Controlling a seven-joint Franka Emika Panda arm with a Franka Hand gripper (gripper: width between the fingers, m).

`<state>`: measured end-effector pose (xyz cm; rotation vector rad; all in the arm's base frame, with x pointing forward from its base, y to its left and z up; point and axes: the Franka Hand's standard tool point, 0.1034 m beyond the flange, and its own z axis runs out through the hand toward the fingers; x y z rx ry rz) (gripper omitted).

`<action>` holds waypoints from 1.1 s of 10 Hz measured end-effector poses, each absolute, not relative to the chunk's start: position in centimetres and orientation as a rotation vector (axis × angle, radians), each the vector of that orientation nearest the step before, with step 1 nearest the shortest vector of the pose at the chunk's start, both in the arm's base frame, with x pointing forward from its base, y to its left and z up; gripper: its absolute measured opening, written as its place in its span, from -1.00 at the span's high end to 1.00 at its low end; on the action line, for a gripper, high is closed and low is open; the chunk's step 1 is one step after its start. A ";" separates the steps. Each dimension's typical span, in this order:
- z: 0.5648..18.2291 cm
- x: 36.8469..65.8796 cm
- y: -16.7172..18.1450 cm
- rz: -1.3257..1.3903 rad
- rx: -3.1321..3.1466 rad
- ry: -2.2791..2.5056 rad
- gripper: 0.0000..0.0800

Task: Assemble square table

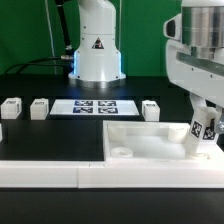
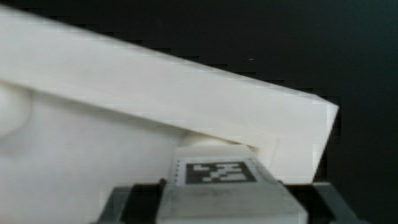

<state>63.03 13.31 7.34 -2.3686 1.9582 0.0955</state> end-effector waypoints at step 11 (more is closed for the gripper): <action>7.2 62.9 13.8 -0.067 -2.758 1.187 -0.62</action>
Offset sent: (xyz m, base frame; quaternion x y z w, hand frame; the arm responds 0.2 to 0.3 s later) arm 0.0000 0.0000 0.0000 0.0000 0.0000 -0.0650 0.9979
